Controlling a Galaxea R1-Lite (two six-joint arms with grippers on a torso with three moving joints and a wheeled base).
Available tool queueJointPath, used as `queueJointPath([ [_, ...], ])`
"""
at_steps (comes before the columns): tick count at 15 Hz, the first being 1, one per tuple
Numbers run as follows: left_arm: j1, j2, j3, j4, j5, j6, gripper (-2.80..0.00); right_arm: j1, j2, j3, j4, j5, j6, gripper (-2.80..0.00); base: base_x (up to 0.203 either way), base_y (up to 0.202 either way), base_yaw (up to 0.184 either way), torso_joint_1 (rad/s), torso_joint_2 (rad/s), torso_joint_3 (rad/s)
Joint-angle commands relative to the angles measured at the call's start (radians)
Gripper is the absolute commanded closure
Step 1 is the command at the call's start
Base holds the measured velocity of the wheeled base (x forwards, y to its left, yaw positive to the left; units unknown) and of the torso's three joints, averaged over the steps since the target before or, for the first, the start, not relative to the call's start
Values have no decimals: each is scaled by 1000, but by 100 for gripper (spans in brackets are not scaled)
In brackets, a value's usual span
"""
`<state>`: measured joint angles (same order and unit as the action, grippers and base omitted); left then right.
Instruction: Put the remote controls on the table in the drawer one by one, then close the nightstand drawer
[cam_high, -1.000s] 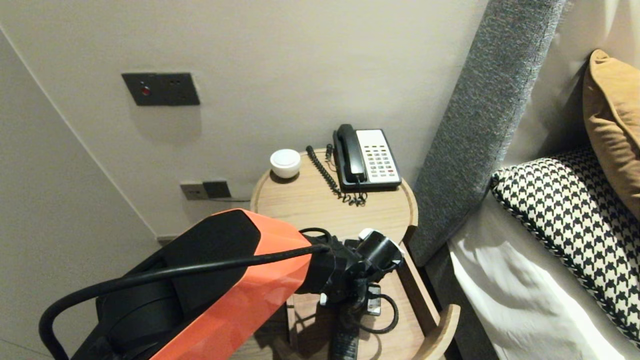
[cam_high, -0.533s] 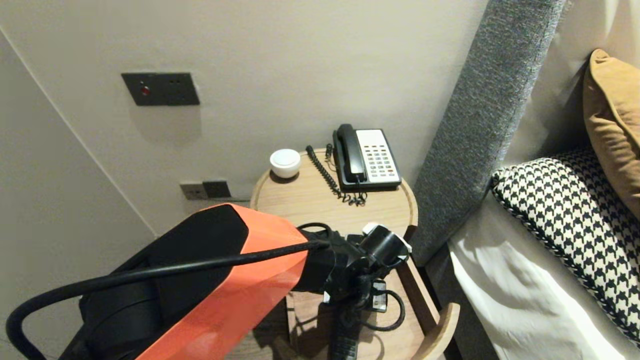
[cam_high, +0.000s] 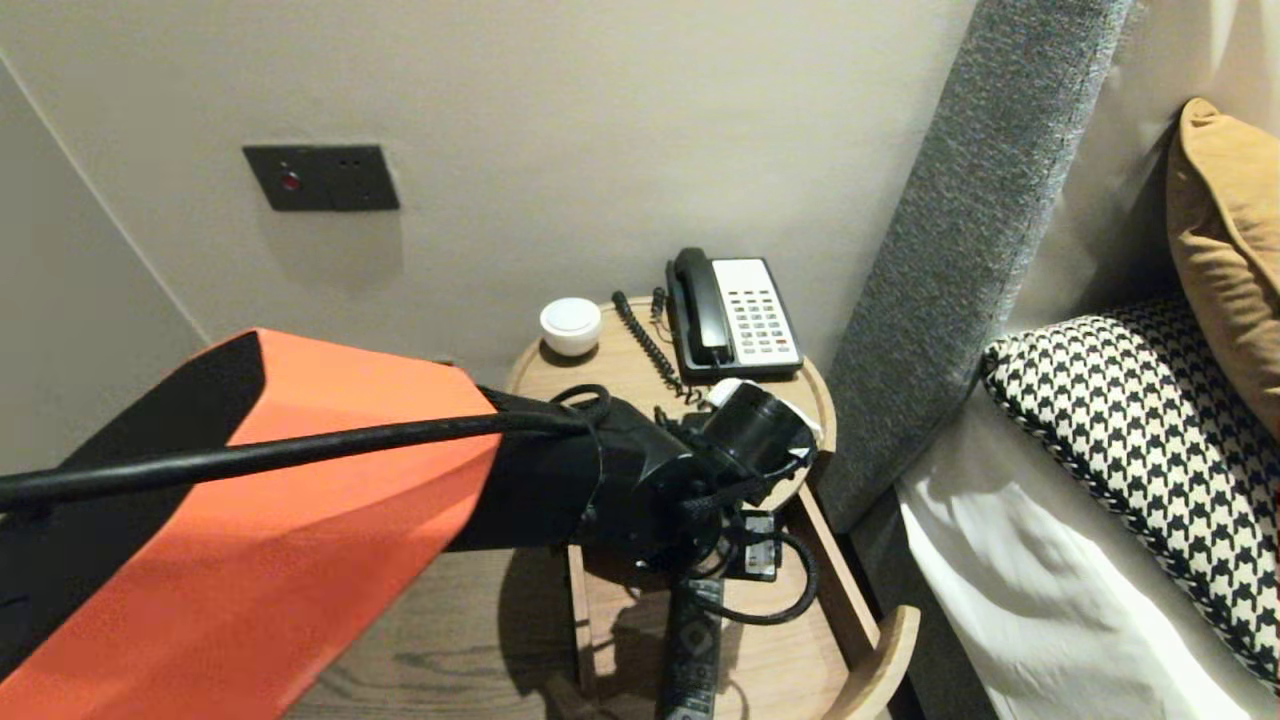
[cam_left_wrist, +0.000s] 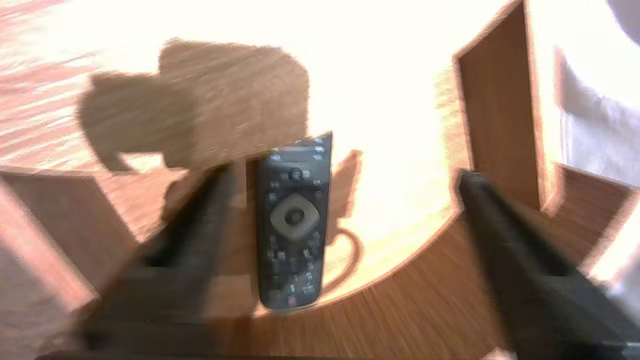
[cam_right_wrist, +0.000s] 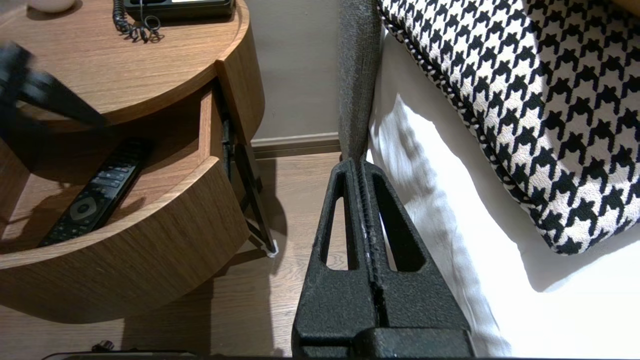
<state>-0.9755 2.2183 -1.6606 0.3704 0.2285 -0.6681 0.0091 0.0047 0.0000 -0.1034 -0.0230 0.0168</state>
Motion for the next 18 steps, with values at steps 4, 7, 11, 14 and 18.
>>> queueJointPath([
  [4, 0, -147, 75, -6, 2, -1, 0, 2, 1, 40, -1, 0, 0, 0, 0, 0, 0, 0, 0, 0],
  [7, 1, -236, 137, -9, 3, 2, 0, 0, 1, 40, -1, 0, 0, 0, 0, 0, 0, 0, 0, 0],
  [11, 26, -421, 343, -56, 21, 21, 0, 0, 1, 40, -1, 0, 0, 0, 0, 0, 0, 0, 0, 0],
  [14, 142, -527, 437, -101, 75, 65, 0, 0, 1, 40, -1, 0, 0, 0, 0, 0, 0, 0, 0, 0],
  [18, 298, -677, 587, -104, 95, 95, 0, 0, 1, 40, -1, 0, 0, 0, 0, 0, 0, 0, 0, 0],
])
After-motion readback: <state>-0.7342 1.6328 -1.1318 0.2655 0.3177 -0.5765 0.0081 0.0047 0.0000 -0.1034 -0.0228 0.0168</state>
